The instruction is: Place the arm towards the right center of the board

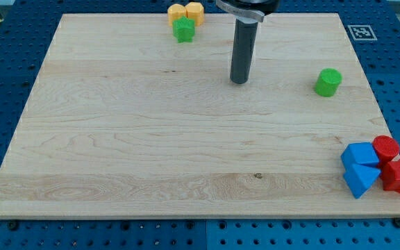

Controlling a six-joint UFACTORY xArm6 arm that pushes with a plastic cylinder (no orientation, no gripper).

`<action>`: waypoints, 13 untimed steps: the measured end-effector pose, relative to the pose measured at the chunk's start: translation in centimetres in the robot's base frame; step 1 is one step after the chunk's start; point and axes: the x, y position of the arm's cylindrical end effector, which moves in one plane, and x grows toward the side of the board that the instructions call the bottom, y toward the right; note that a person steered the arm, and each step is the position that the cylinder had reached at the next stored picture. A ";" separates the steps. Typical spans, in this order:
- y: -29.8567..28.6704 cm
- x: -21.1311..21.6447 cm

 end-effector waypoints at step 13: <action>14.4 -4.3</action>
